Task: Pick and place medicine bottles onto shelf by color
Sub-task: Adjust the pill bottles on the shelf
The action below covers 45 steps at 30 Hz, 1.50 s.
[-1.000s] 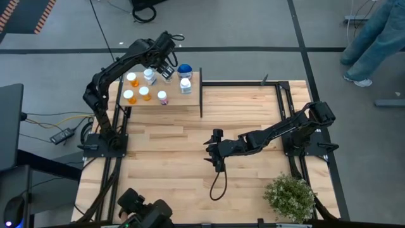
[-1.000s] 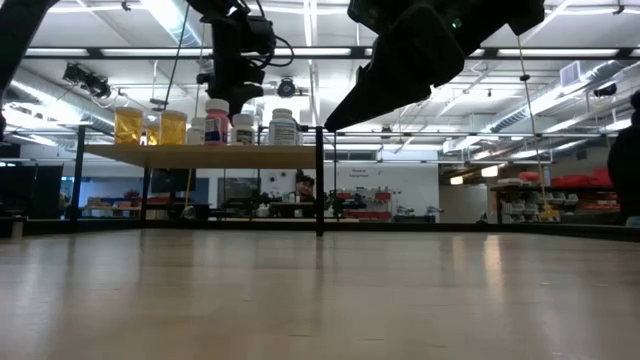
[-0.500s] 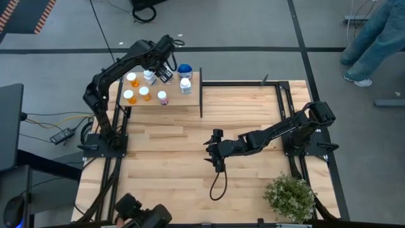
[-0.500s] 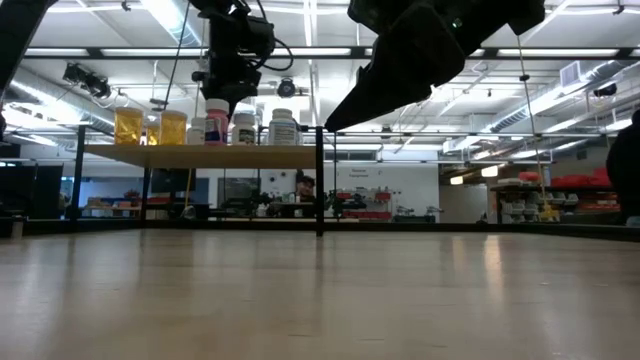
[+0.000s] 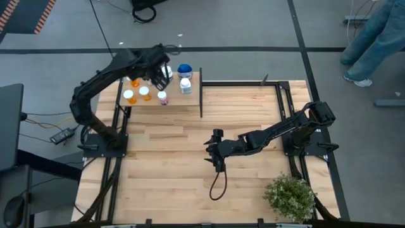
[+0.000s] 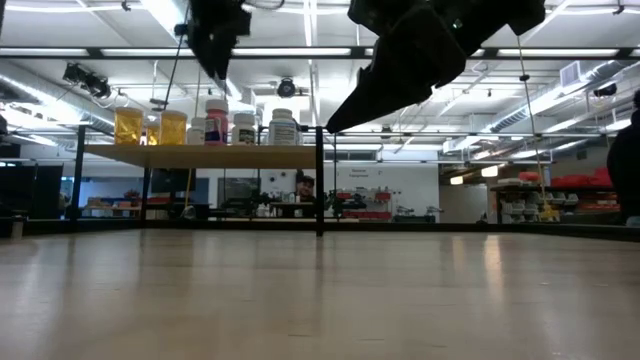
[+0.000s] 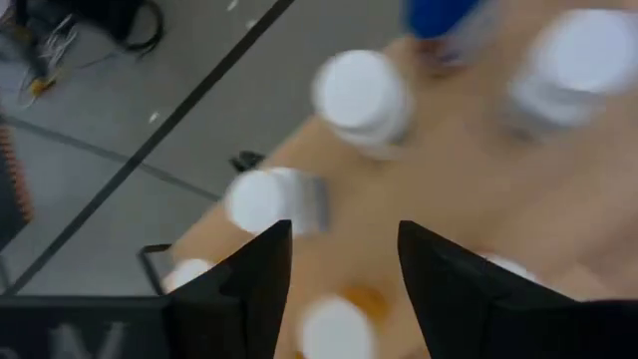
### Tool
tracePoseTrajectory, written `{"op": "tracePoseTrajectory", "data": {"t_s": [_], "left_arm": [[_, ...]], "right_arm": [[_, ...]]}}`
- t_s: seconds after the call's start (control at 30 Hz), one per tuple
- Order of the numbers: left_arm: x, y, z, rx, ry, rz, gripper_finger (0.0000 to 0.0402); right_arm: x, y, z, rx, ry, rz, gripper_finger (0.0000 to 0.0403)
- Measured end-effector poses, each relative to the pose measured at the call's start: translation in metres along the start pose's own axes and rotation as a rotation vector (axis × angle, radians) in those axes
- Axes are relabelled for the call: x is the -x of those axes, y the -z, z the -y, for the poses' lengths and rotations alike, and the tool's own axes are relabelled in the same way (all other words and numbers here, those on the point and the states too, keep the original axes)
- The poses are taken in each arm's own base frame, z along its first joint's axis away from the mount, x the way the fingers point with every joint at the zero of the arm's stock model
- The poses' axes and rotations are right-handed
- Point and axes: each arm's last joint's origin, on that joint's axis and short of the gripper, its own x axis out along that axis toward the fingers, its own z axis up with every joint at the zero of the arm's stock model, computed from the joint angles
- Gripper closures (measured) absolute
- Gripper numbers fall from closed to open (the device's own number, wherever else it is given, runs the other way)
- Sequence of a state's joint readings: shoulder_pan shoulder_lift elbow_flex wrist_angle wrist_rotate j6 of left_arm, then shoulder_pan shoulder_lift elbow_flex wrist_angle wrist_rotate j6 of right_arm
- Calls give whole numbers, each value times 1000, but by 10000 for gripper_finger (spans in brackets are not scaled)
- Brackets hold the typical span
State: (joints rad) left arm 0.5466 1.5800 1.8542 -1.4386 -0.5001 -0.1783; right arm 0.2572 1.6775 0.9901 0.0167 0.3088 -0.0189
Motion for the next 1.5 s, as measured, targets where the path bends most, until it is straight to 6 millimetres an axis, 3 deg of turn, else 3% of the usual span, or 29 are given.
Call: {"op": "tracePoseTrajectory", "data": {"t_s": [0.3,0.5,0.57,0.8,1.07,1.27,1.5], "left_arm": [[74,39,57,-42,161,187,253],[101,81,106,-113,142,325,350],[100,97,122,-138,116,346,386],[75,169,147,-99,95,384,397],[55,246,162,24,346,597,397],[29,289,177,-8,463,655,398],[10,317,189,-13,576,729,399]], "right_arm": [[-3,0,9,0,22,-6,80],[-3,0,10,14,24,-1,80],[-4,-1,13,18,31,5,80],[-9,-6,35,0,86,56,90],[-11,-25,76,-8,49,311,136],[-13,-23,103,-23,52,336,234],[-10,-31,111,-27,-15,453,355]]}}
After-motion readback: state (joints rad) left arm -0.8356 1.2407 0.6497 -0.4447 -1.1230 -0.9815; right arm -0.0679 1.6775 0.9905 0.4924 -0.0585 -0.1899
